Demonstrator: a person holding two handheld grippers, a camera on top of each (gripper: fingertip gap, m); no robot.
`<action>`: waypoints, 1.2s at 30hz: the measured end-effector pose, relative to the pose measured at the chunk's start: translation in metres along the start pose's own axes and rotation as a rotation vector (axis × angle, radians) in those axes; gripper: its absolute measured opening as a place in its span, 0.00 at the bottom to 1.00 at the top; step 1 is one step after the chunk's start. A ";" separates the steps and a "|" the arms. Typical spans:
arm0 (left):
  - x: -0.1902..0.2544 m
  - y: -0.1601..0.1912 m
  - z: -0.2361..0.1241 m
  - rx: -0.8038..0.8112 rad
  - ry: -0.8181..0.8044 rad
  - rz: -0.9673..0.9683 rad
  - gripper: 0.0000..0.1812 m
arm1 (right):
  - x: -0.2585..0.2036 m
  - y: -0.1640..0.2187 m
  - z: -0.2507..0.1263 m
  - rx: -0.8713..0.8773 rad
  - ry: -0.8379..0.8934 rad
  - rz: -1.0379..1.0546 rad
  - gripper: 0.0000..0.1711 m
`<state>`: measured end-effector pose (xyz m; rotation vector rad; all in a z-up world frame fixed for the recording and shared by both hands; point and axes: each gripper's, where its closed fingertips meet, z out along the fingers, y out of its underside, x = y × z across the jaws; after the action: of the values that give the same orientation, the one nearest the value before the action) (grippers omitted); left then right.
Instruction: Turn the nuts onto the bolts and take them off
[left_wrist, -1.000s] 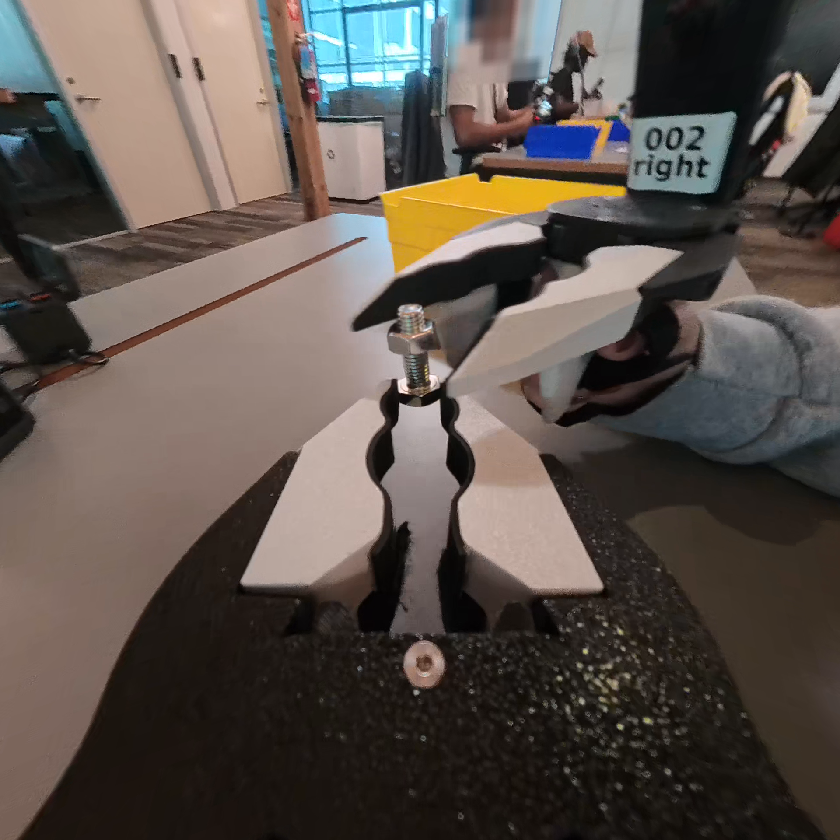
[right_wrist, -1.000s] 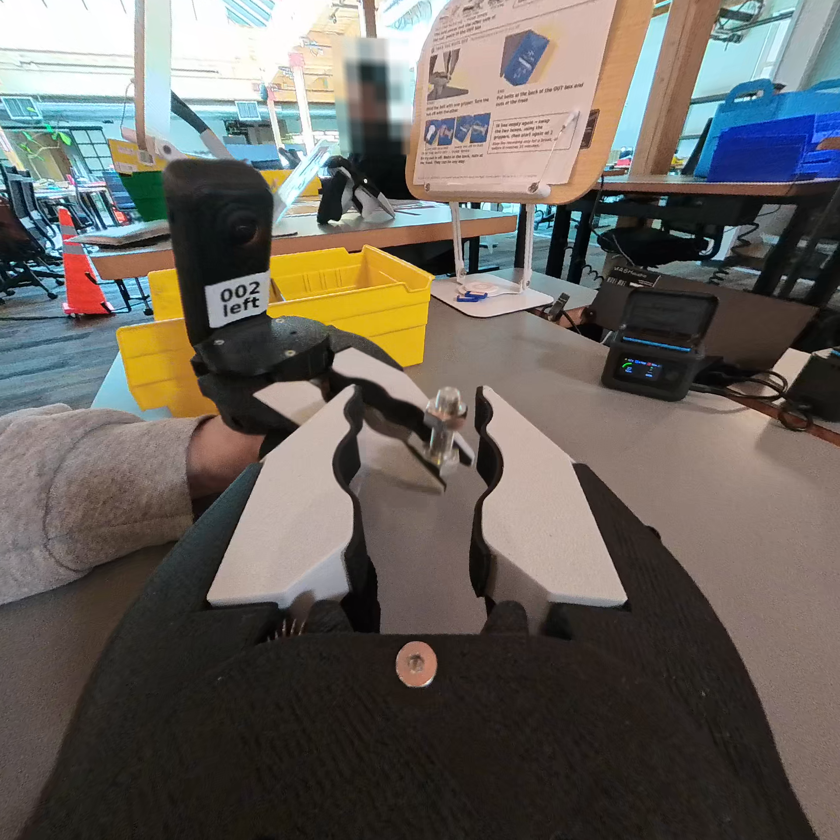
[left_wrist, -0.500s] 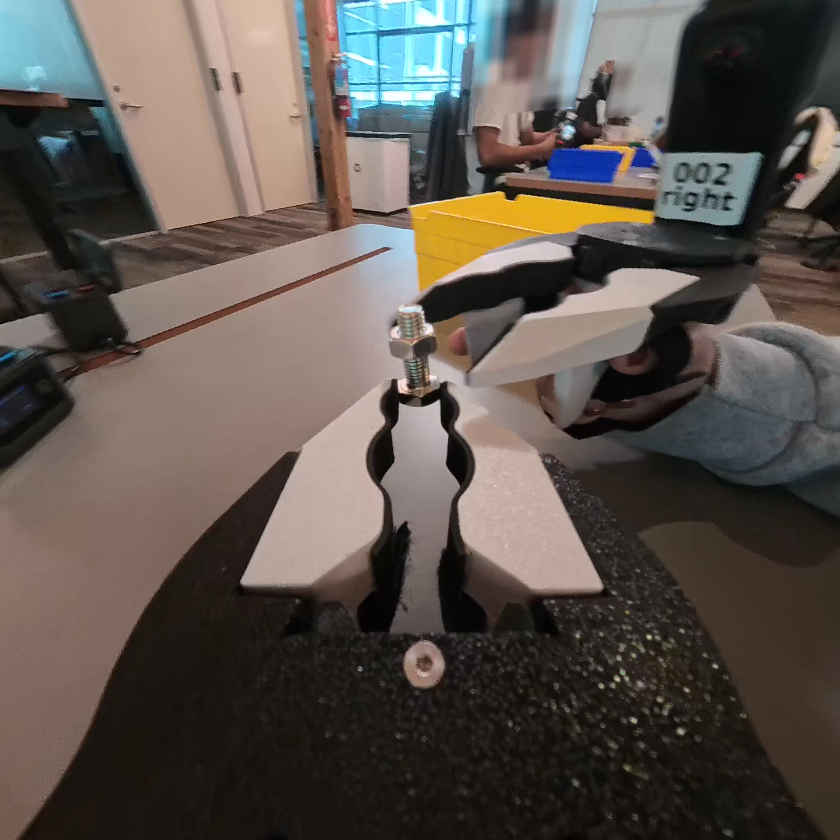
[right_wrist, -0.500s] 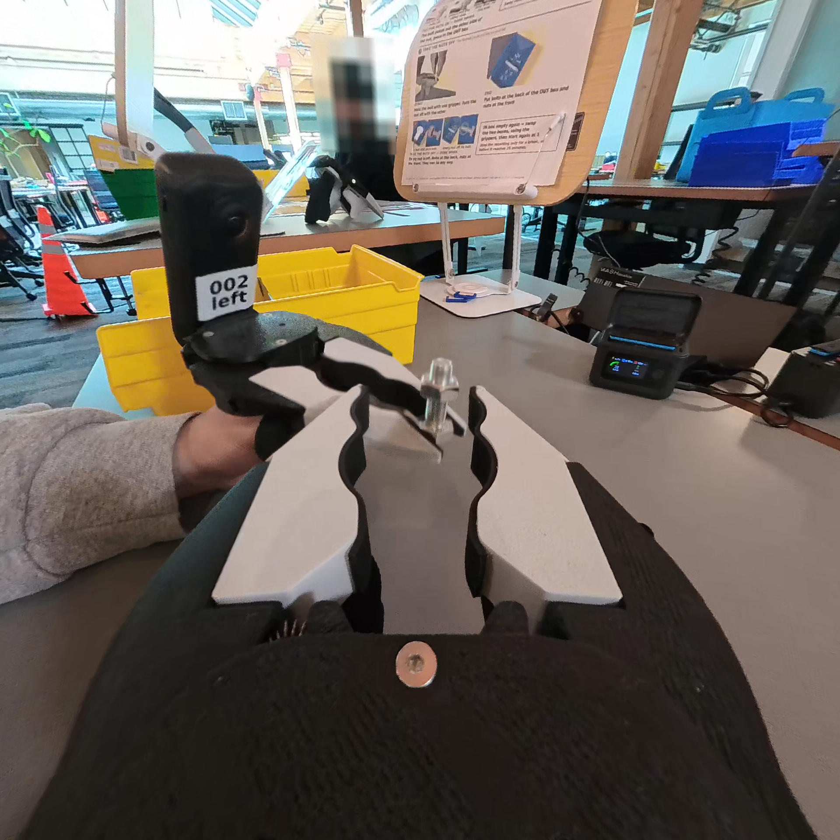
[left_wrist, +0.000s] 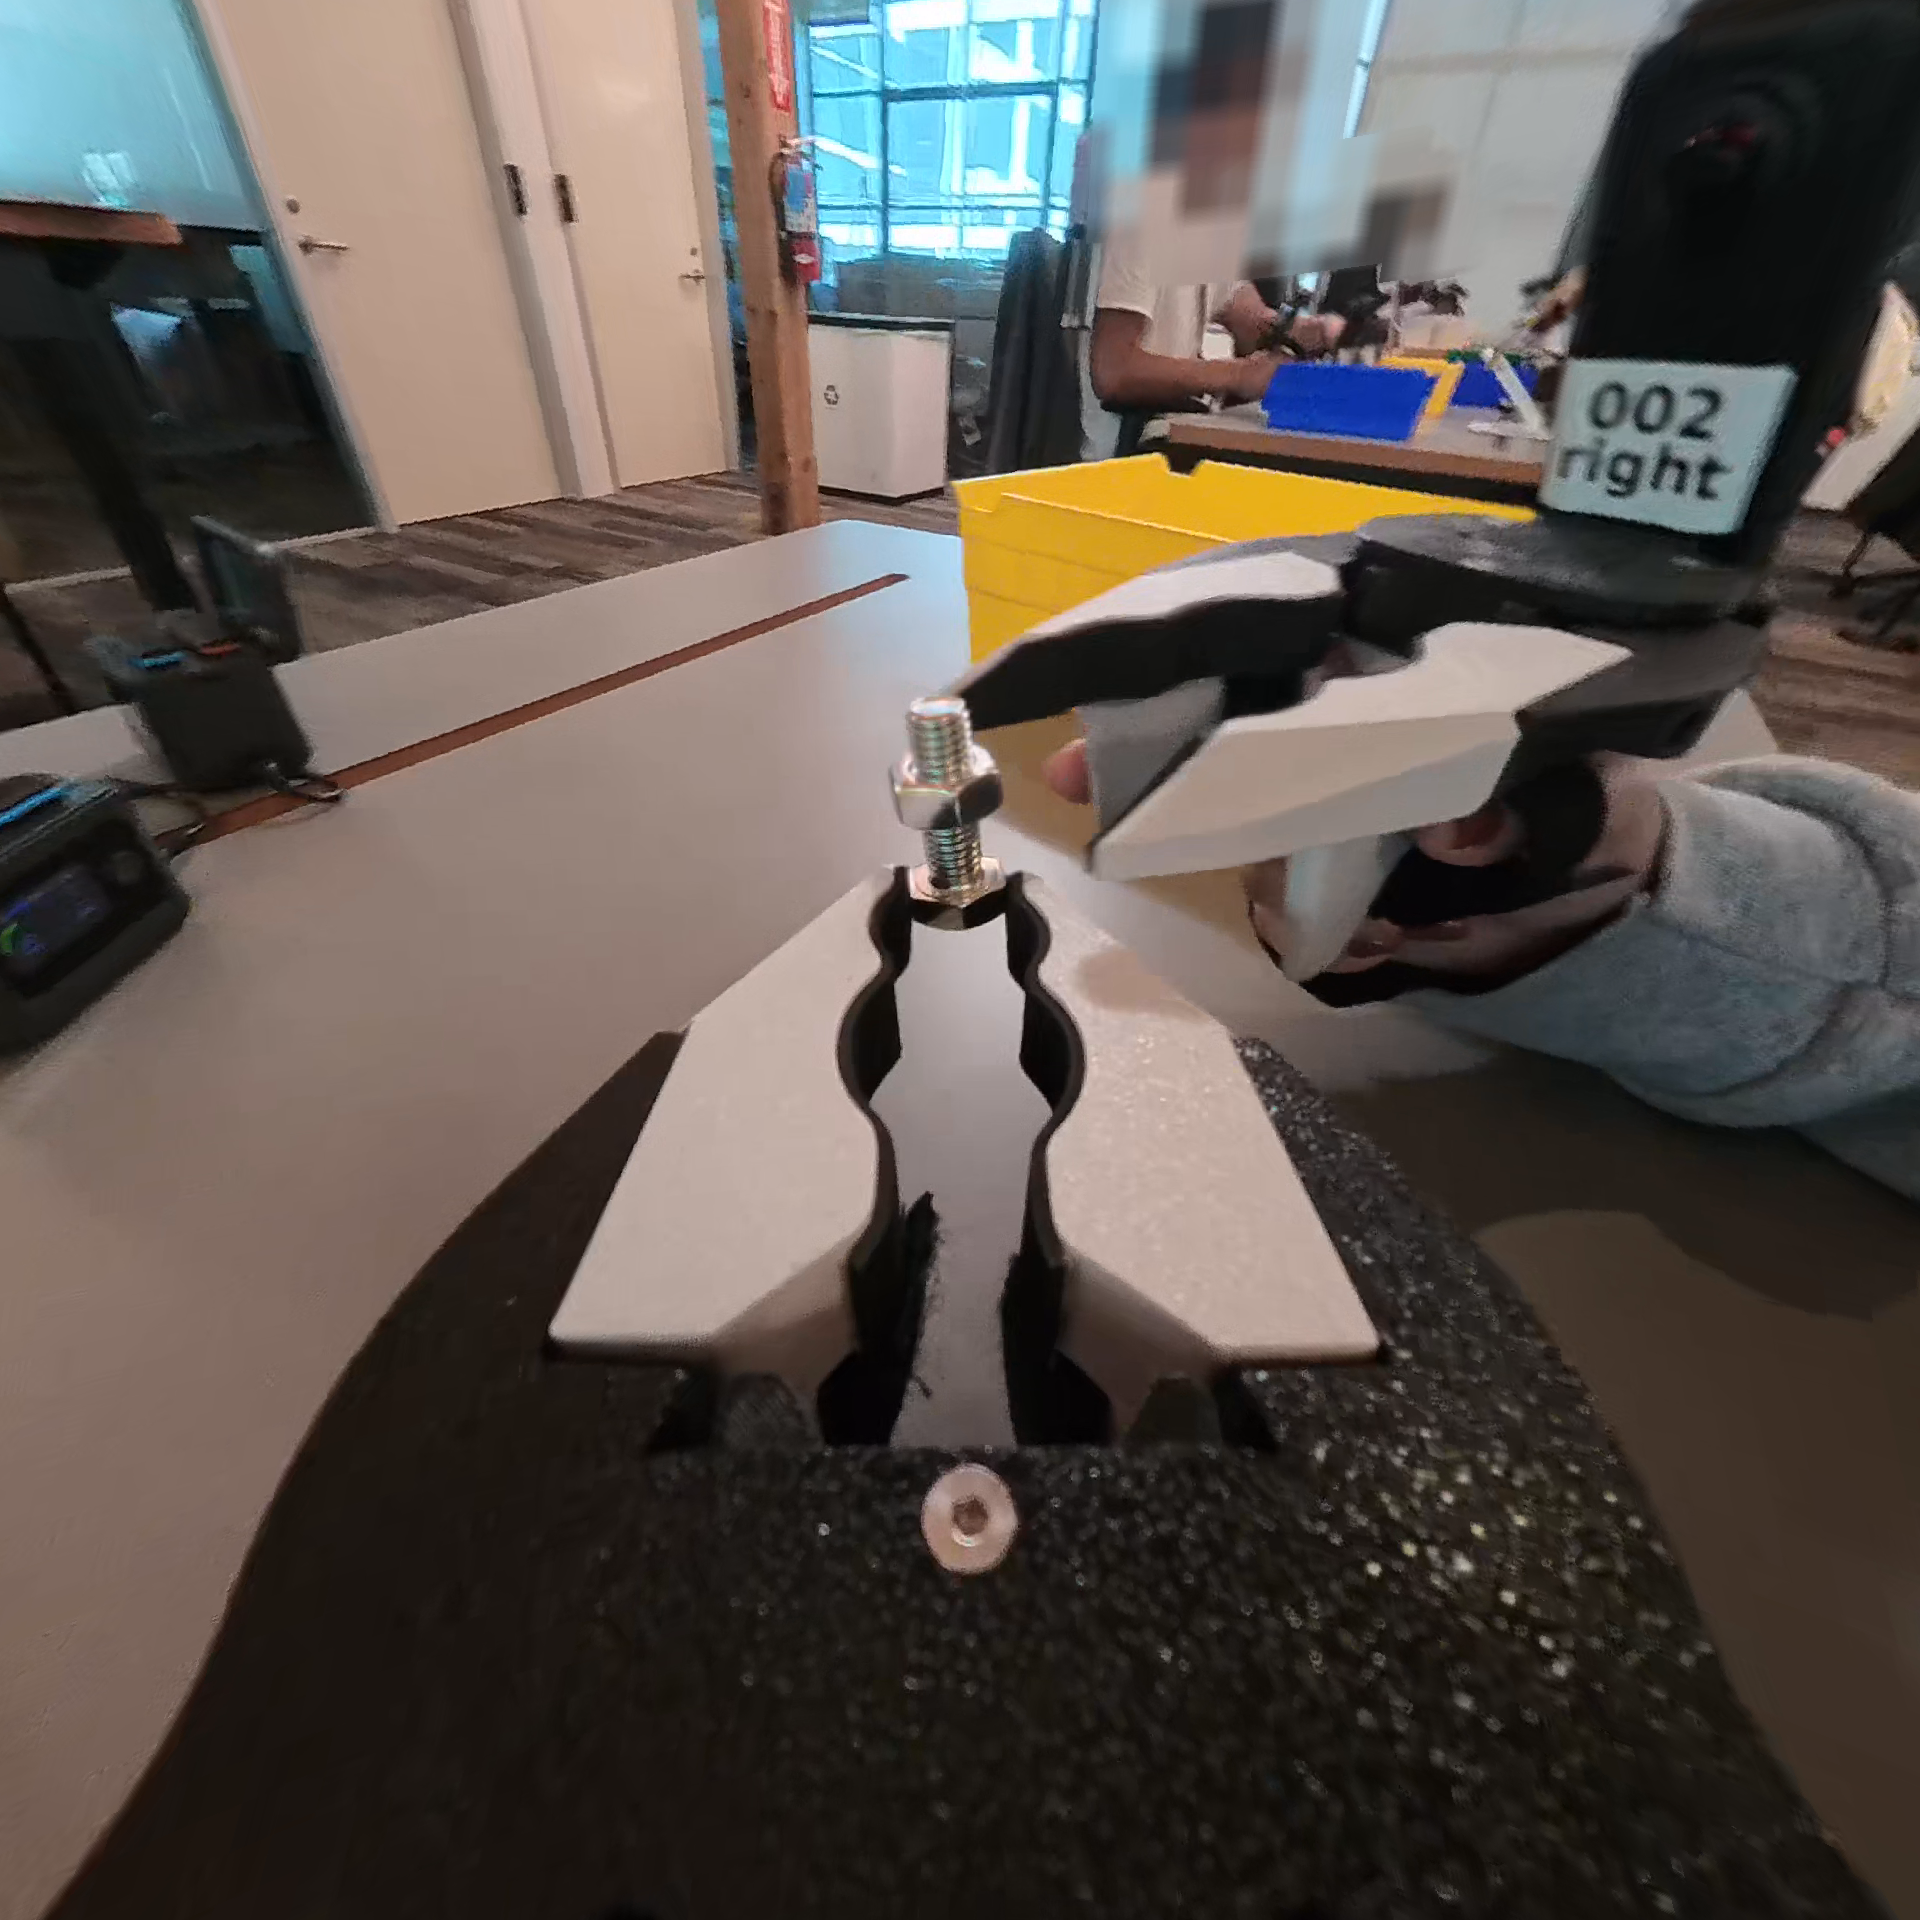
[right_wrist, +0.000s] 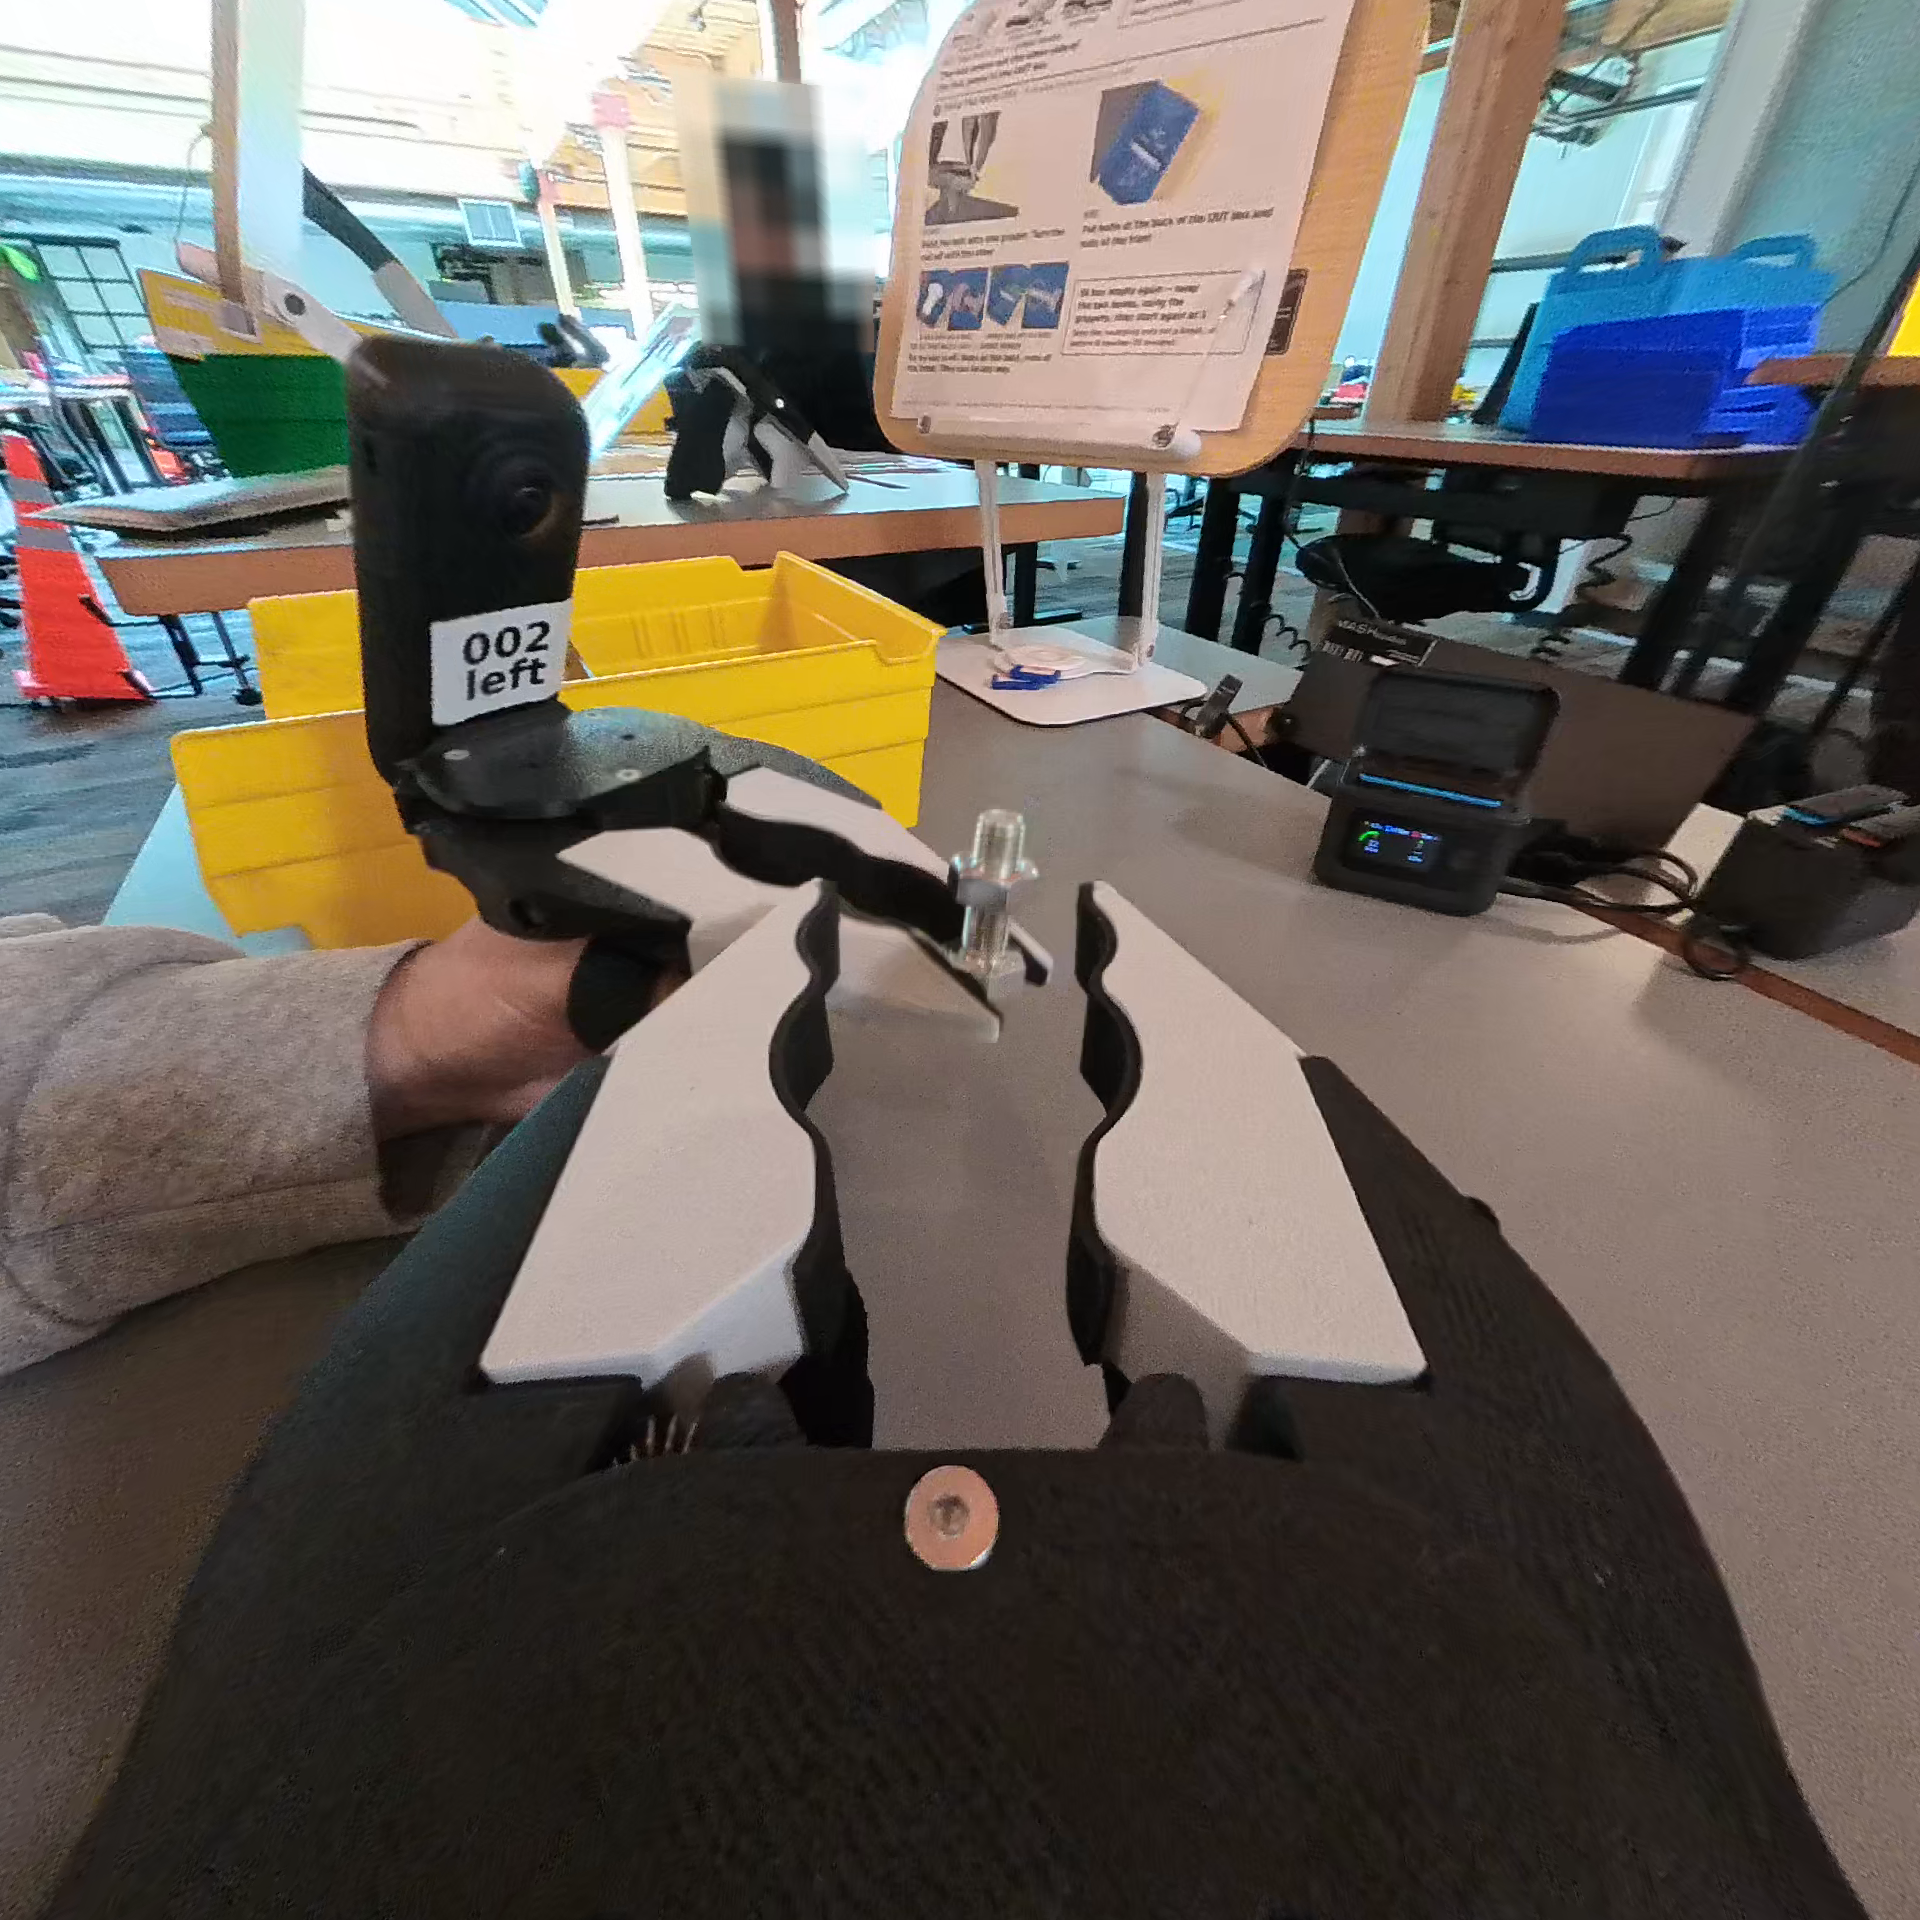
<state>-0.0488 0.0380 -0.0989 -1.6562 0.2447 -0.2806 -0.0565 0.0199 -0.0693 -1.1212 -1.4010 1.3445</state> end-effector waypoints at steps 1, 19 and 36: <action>0.008 0.000 0.003 -0.005 0.034 0.024 0.09 | -0.001 0.000 0.001 -0.001 -0.003 0.008 0.27; 0.006 0.000 0.003 -0.004 0.021 0.007 0.09 | -0.005 0.002 0.001 -0.012 -0.043 0.030 0.27; 0.013 -0.008 0.002 0.046 0.078 -0.021 0.09 | 0.000 0.000 0.000 -0.004 -0.016 0.024 0.26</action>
<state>-0.0358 0.0367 -0.0910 -1.6047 0.2776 -0.3650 -0.0564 0.0201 -0.0696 -1.1360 -1.4059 1.3709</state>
